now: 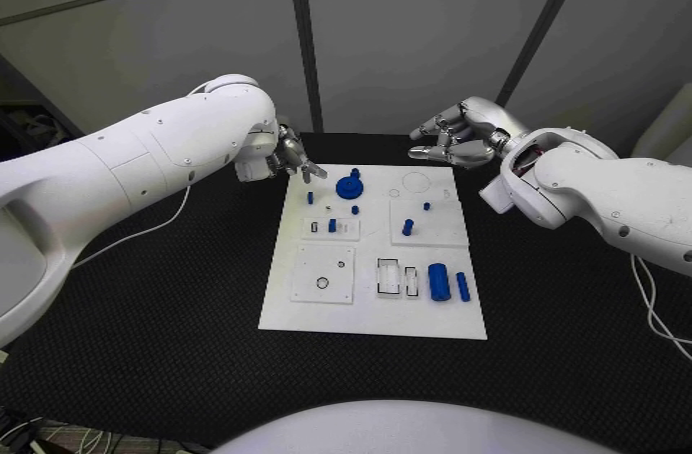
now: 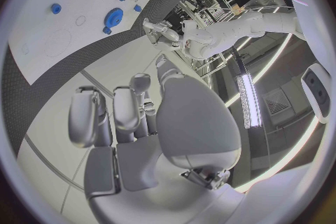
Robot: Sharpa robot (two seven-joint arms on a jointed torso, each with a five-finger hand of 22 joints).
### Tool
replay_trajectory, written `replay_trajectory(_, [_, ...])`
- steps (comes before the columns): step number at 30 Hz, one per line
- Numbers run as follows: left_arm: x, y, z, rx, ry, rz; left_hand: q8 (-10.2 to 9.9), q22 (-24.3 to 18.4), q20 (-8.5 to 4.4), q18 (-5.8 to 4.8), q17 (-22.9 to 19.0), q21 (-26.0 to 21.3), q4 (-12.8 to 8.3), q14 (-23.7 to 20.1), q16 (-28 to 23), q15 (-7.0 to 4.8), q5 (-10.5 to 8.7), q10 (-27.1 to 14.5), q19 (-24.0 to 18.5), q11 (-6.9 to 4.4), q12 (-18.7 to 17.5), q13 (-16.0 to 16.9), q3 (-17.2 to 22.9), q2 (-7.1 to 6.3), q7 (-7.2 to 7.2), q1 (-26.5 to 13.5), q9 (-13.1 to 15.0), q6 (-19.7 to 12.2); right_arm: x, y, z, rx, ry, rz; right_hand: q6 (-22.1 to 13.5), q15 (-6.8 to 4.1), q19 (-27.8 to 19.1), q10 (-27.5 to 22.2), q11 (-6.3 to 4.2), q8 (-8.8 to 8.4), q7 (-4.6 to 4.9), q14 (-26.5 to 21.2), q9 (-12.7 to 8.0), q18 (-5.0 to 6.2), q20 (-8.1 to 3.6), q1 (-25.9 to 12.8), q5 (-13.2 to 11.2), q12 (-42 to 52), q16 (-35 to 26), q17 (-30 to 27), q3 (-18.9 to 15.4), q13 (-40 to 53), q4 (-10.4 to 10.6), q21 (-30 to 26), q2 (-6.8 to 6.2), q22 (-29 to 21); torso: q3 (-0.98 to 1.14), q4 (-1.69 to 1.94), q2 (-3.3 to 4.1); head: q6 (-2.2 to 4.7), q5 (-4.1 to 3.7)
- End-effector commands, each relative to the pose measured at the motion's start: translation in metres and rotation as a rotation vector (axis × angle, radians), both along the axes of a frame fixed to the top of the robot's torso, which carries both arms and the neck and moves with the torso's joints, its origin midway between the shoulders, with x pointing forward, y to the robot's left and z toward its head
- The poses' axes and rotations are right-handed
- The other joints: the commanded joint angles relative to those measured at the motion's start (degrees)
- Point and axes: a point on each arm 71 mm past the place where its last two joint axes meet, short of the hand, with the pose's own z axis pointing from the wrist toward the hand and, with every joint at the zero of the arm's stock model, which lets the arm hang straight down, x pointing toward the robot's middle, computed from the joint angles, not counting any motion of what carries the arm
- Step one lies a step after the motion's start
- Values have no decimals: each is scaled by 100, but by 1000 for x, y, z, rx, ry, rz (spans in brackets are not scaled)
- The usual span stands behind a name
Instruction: Assemble the parts on the task board
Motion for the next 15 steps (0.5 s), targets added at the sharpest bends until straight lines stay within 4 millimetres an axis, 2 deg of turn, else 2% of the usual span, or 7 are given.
replay_trajectory(1, [2,0,-4,5,-5,-22,-5,-6,28,-74,819,-22,5,436,-34,35,-9,192,-31,32,52,175,-32,31,34,47,-20,3,-1,2,2,6,-12,6,30,8,19,8,-14,-22,3,85,-9,25,0,-49,33,-2,-25,8,6,1,34,-24,-15,195,1,2,-1,3,1])
replay_trajectory(4, [3,2,-9,21,-3,-17,1,-2,30,-74,820,-20,12,437,-33,35,-11,194,-28,32,76,184,-44,41,32,41,-45,22,-1,3,2,5,-12,8,30,8,19,8,-14,-21,3,85,-9,25,1,-49,33,-1,-24,10,6,1,35,-24,-15,195,1,-9,1,0,21])
replay_trajectory(15, [4,3,-19,50,16,-17,4,-11,32,-70,815,-31,17,435,-36,35,-11,195,-36,32,89,188,-55,45,31,35,-65,36,-1,3,2,4,-12,9,30,8,19,8,-14,-21,3,85,-9,25,1,-49,33,-1,-24,10,6,1,35,-24,-15,195,1,-1,-9,10,13])
